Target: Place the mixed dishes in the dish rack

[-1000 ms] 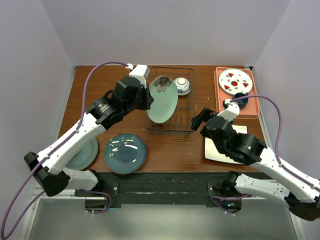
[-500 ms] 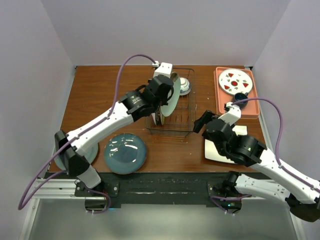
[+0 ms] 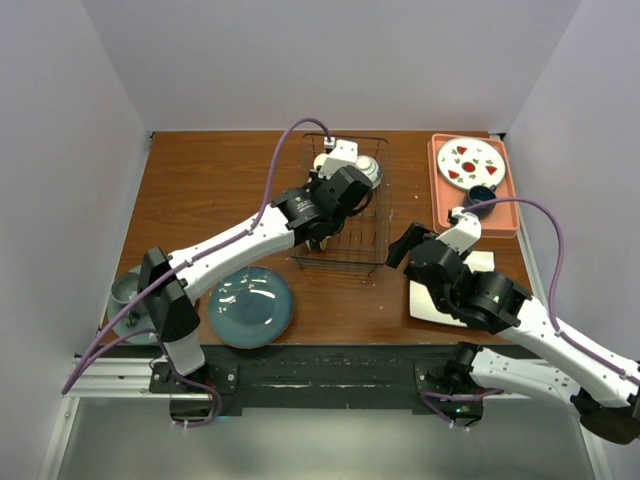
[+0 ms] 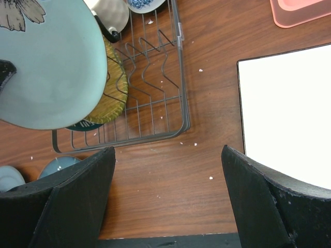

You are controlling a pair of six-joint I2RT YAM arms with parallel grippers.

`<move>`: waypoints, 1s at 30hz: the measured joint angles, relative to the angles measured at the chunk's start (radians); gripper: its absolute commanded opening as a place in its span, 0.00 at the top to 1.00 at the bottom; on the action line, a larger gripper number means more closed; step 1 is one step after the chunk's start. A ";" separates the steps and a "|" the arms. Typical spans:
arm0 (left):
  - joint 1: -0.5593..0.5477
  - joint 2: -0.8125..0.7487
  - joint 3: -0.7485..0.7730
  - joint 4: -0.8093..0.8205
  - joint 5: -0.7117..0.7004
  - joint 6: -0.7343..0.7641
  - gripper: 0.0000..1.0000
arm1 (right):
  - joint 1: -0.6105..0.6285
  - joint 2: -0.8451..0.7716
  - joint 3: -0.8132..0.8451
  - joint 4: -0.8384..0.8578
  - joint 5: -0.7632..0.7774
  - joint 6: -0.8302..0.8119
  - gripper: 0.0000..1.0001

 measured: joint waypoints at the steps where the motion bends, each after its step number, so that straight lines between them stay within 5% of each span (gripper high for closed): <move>1: -0.004 0.006 0.000 0.000 -0.010 -0.006 1.00 | 0.000 0.000 -0.002 0.000 0.000 0.001 0.12; 22: -0.058 0.141 0.037 -0.080 -0.151 -0.161 1.00 | 0.000 -0.027 -0.032 0.003 0.000 0.013 0.12; 30: -0.058 0.141 0.033 -0.081 -0.148 -0.178 0.89 | 0.000 -0.040 -0.044 0.003 -0.001 0.020 0.12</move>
